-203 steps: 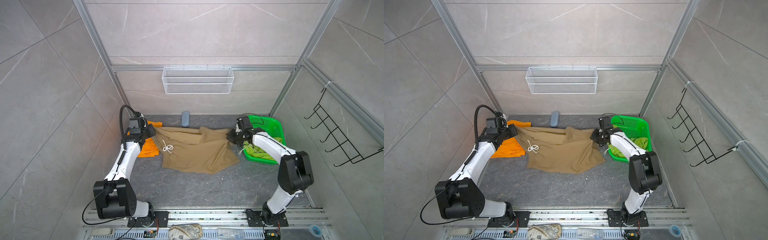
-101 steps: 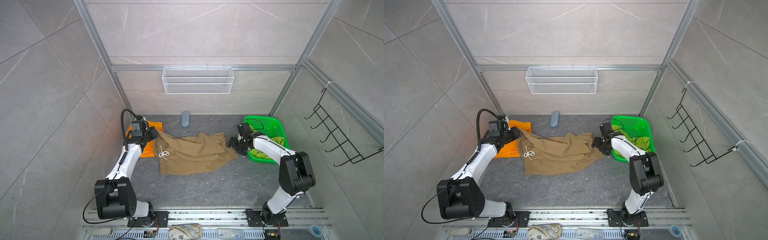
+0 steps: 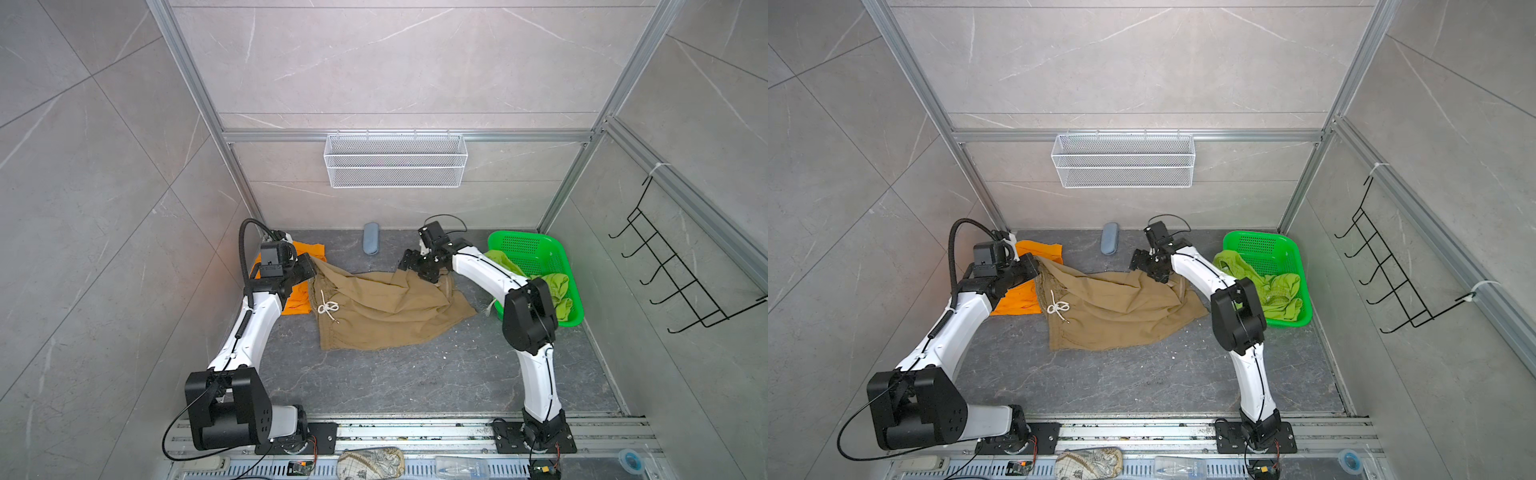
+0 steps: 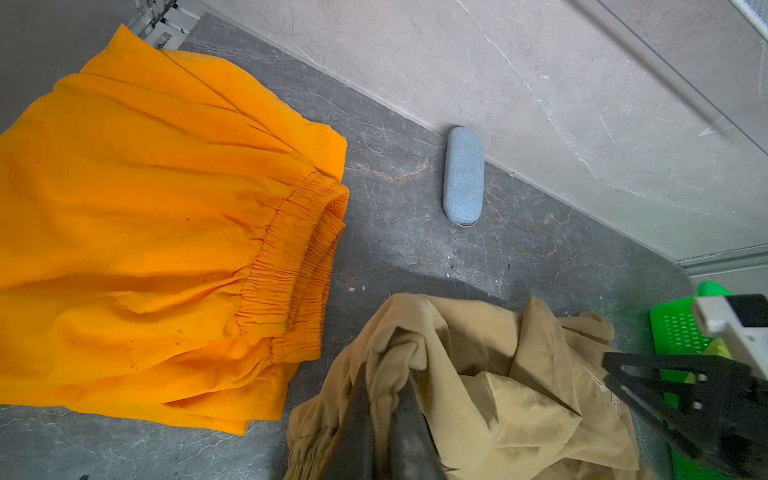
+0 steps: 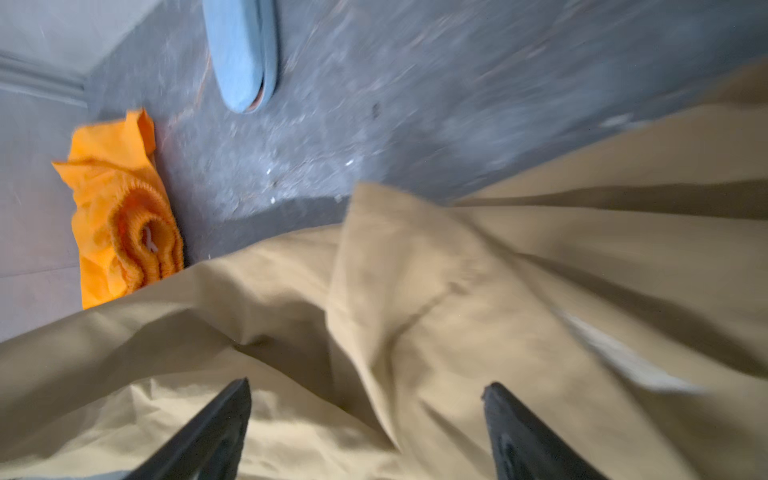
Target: Fold and stack the shorts
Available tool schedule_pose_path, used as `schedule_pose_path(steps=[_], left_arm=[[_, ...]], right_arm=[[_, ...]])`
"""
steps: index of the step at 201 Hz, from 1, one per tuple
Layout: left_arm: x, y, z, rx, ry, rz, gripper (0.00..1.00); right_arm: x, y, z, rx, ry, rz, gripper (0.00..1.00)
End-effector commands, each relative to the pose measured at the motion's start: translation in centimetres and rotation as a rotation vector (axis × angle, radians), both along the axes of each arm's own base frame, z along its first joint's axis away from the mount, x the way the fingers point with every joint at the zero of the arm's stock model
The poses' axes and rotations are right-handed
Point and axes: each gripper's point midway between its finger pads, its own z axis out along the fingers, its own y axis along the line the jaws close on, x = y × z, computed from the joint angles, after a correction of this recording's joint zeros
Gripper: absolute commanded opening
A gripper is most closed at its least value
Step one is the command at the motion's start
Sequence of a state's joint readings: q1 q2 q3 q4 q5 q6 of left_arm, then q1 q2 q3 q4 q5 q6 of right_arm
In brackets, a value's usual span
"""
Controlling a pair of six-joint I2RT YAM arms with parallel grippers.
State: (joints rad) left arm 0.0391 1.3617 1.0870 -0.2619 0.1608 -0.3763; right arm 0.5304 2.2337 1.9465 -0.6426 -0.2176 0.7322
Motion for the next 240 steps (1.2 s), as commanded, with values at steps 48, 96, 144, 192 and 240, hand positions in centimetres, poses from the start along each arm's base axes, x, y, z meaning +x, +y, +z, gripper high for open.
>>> schedule_pose_path(steps=[48,96,144,192,240], left_arm=[[-0.4,-0.2,1.6,0.016,-0.053,-0.019,0.0],[-0.4,1.6,2.2,0.071,-0.056,0.061,0.0],[1.0,2.2,3.8,0.05,-0.086,0.098,0.0],[1.3,2.4,1.7,0.008,-0.067,0.137,0.0],[0.5,1.8,0.5,-0.036,-0.053,0.124,0.0]], right_arm=[[0.2,2.7,-3.9,-0.115,0.104,0.056,0.51],[2.6,-1.3,2.7,-0.124,-0.005,-0.01,0.0],[0.7,-10.0,10.7,-0.132,-0.186,-0.146,0.0],[-8.1,-12.8,0.2,-0.143,0.023,-0.157,0.05],[-10.6,-12.7,-3.1,-0.121,0.107,-0.144,0.2]])
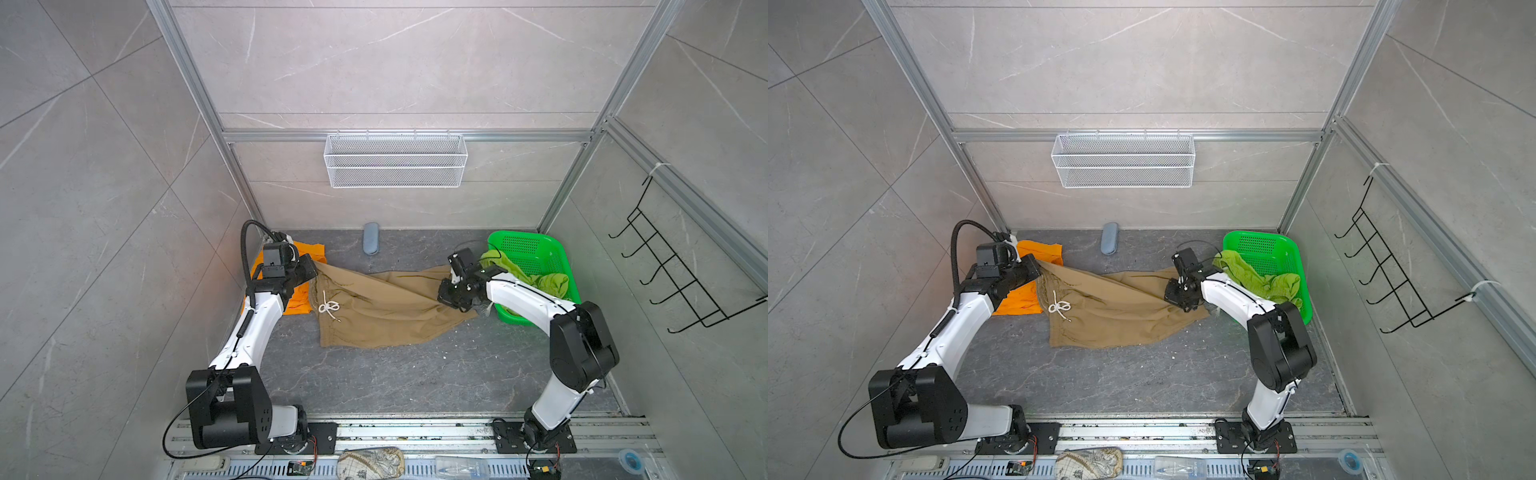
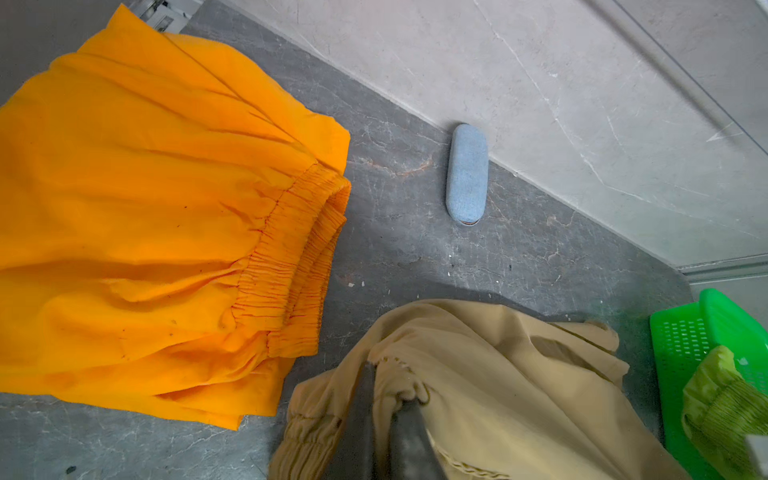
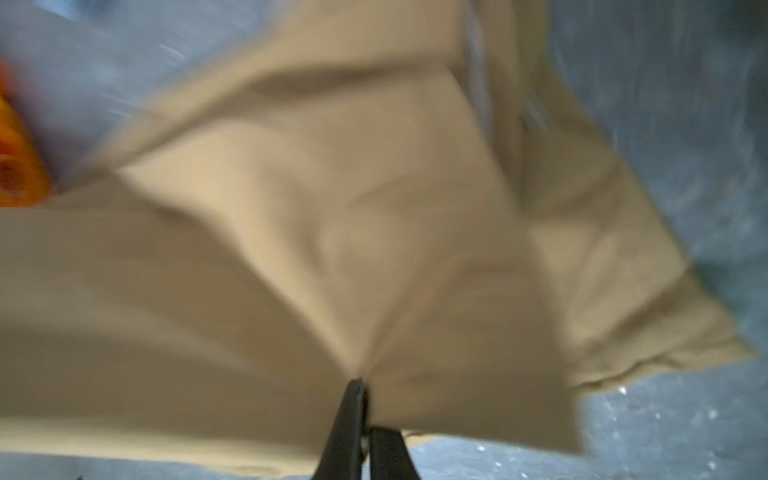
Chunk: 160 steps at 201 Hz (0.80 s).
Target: Fold and stack the shorts
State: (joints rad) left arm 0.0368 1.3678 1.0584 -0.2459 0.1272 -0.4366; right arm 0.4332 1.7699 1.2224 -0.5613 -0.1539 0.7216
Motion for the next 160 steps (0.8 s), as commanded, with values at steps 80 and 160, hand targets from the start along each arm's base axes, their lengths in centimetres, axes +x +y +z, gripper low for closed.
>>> schedule_pose_path(steps=[80,160], left_arm=[[-0.4,1.0,1.2,-0.021,-0.072,0.055,0.0],[-0.6,0.8,1.2,-0.027,-0.073,0.051,0.0]], right_arm=[[0.3,0.0,-0.4,0.082,0.013,-0.089,0.74],[-0.5,-0.3,-2.4,0.107,0.03,-0.147,0.63]])
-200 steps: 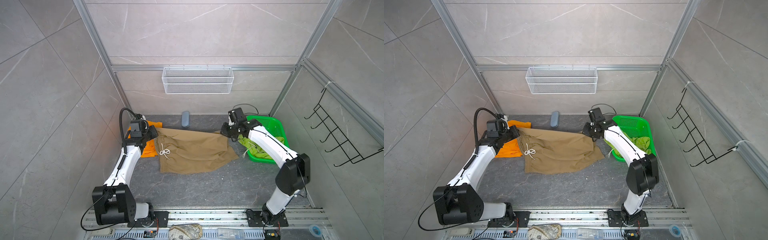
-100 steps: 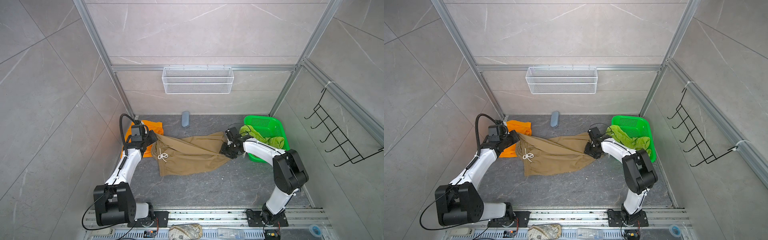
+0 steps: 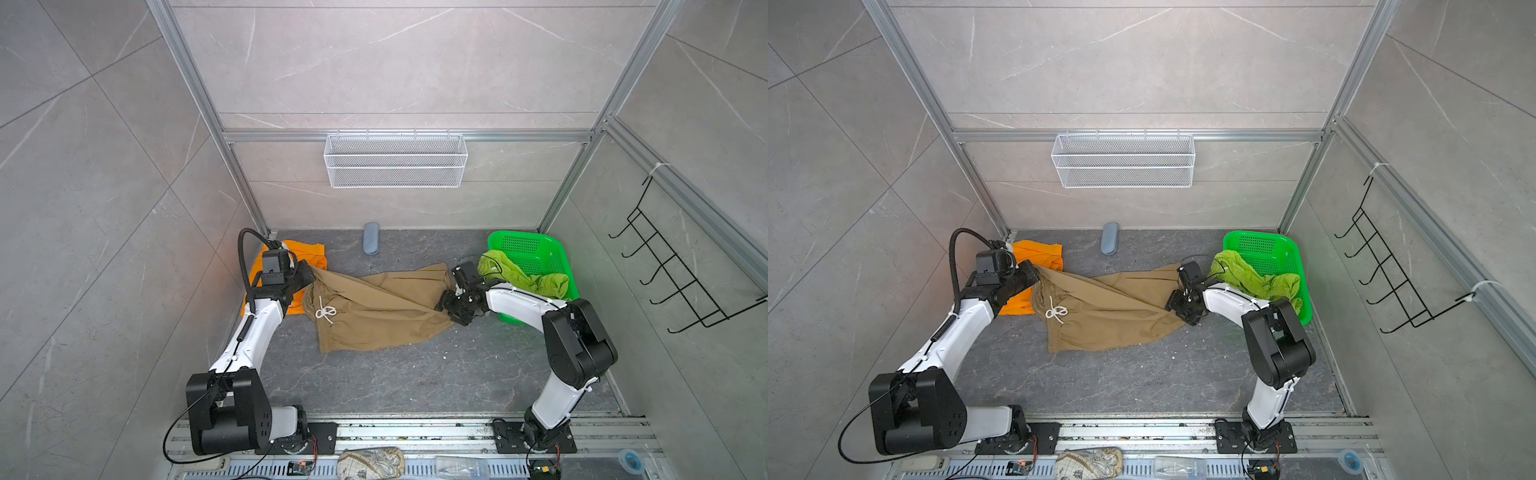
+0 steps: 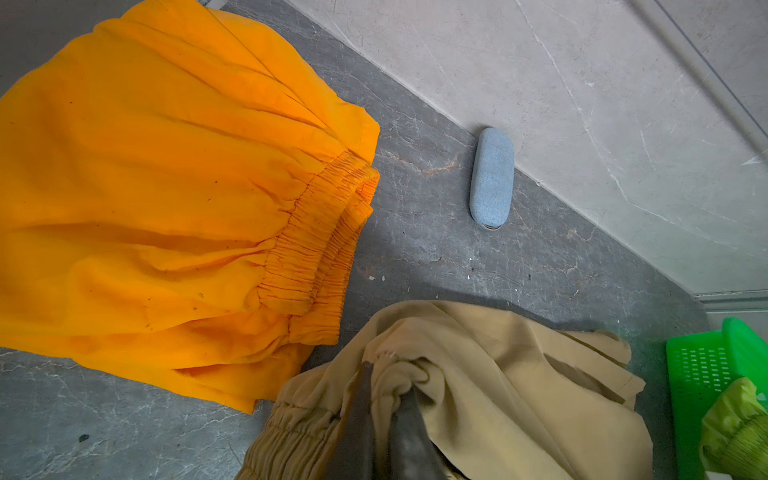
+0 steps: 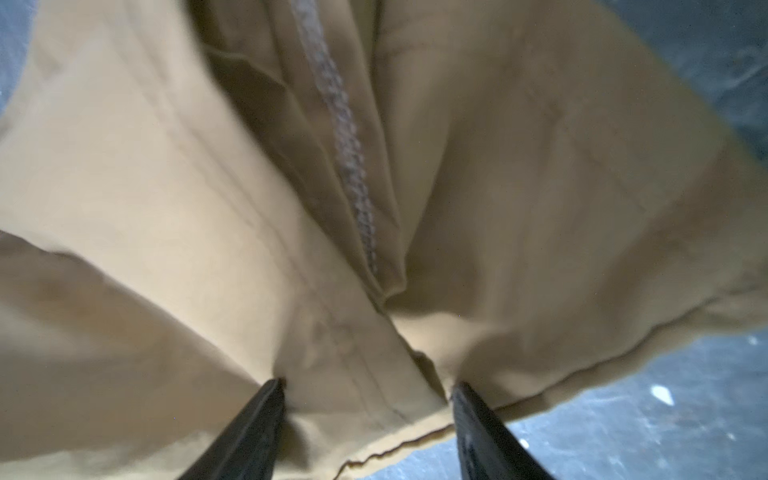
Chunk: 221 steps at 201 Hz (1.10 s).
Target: Fold and stack the shorts
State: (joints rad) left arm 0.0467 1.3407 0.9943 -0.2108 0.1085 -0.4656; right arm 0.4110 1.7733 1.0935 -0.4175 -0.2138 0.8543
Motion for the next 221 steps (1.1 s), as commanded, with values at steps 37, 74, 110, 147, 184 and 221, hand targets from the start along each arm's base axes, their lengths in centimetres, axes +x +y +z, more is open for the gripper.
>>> schedule_pose_path(steps=[37,74,110,147,184,221], left_arm=[[0.1,0.0,2.4,-0.029,-0.08,0.007,0.0],[-0.2,-0.2,2.8,-0.033,-0.086,0.002,0.0],[-0.2,0.0,3.7,-0.006,-0.104,-0.002,0.0],[0.4,0.0,4.7,-0.014,-0.124,0.002,0.0],[1.5,0.0,7.6,-0.027,-0.192,0.008,0.0],[2.9,0.0,14.8,-0.029,-0.355,0.0,0.0]], right_arm=[[1.8,-0.3,0.6,0.001,-0.059,-0.056,0.5],[3.8,0.1,1.6,-0.001,-0.093,-0.06,0.23],[5.2,0.0,5.2,-0.023,-0.163,-0.044,0.02],[7.0,-1.2,11.7,-0.056,-0.296,-0.053,0.0],[9.8,-2.9,17.3,-0.075,-0.391,-0.071,0.0],[12.7,-5.0,24.5,-0.032,-0.506,-0.121,0.0]])
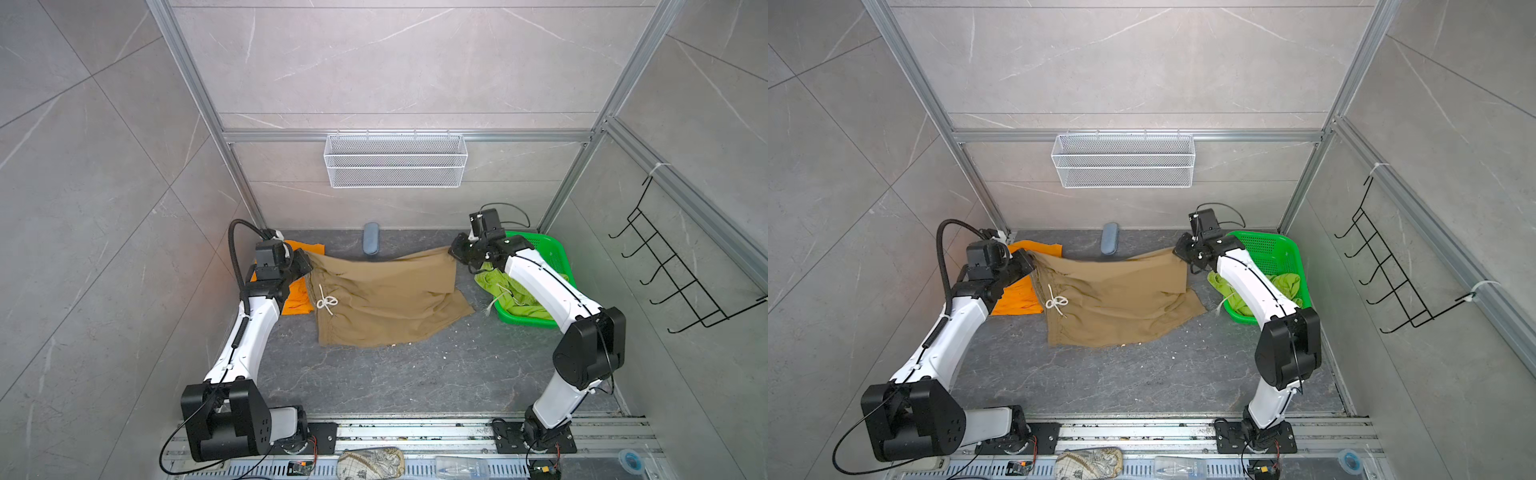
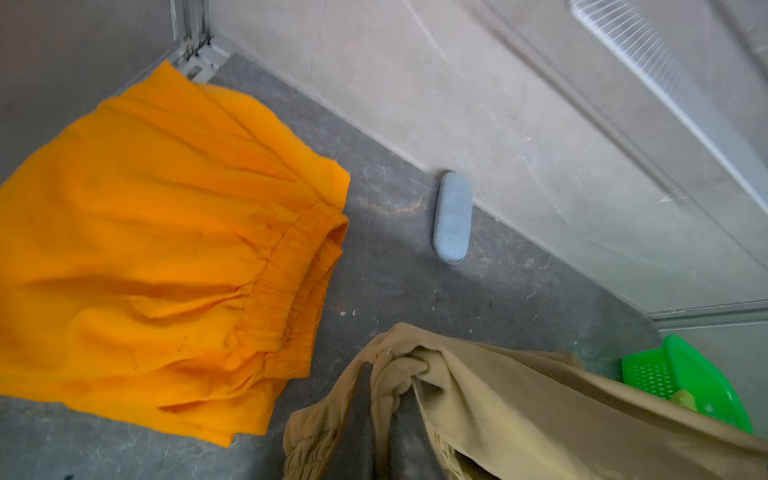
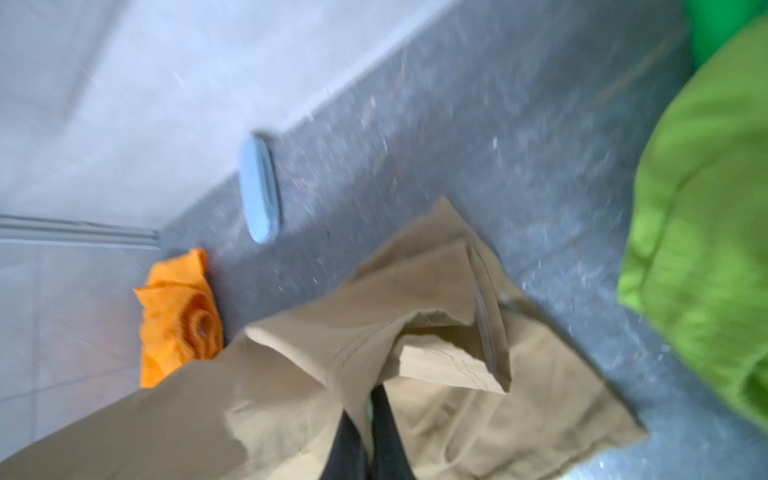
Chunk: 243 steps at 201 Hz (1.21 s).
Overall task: Fold and stack the shorts
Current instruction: 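Lift the khaki trousers high with both grippers and shake them out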
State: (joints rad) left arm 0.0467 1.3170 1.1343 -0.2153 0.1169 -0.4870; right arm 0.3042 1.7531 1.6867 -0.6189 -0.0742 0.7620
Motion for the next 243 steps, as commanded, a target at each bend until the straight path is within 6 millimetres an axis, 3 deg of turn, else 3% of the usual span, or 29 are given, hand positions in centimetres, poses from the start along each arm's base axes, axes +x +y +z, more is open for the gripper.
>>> schedule_pose_path(steps=[1,38,63,74,97,137,163,182,201,219,228,243], left_arm=[[1.3,0.0,7.8,-0.014,-0.202,-0.004,0.0],[1.9,-0.6,14.5,0.03,-0.355,-0.057,0.0],[-0.2,-1.4,20.5,0.046,-0.491,-0.093,0.0],[-1.8,-1.9,23.0,0.048,-0.551,-0.113,0.0],[-5.7,-3.2,27.2,0.055,-0.663,-0.157,0.0],[-13.0,-3.6,32.7,0.04,-0.808,-0.161,0.0],[-16.5,-3.2,35.5,0.003,-0.857,-0.127,0.0],[-17.2,-2.2,36.5,-0.026,-0.84,-0.063,0.0],[-15.9,-1.1,36.1,0.008,-0.782,-0.002,0.0],[-12.8,-0.1,33.6,0.059,-0.674,0.047,0.0],[-10.8,0.2,31.4,0.081,-0.604,0.057,0.0],[-7.5,0.5,26.4,0.098,-0.459,0.057,0.0]], right_arm=[[0.8,-1.9,4.3,-0.021,-0.056,-0.017,0.0],[1.4,-4.3,15.2,-0.006,-0.252,-0.042,0.0],[-0.9,-4.8,23.2,-0.016,-0.409,-0.005,0.0],[-3.0,-4.9,27.2,-0.011,-0.508,0.021,0.0],[-7.6,-5.5,32.4,-0.02,-0.66,0.053,0.0],[-16.1,-7.2,39.6,-0.023,-0.938,0.064,0.0],[-21.1,-8.9,44.4,-0.037,-1.095,0.015,0.0],[-21.6,-10.0,45.9,-0.057,-1.14,-0.041,0.0],[-18.8,-10.9,45.2,-0.099,-1.114,-0.116,0.0],[-13.1,-11.7,42.2,-0.118,-1.006,-0.151,0.0],[-9.5,-12.1,39.5,-0.084,-0.915,-0.139,0.0],[-2.8,-13.0,33.1,0.012,-0.715,-0.115,0.0]])
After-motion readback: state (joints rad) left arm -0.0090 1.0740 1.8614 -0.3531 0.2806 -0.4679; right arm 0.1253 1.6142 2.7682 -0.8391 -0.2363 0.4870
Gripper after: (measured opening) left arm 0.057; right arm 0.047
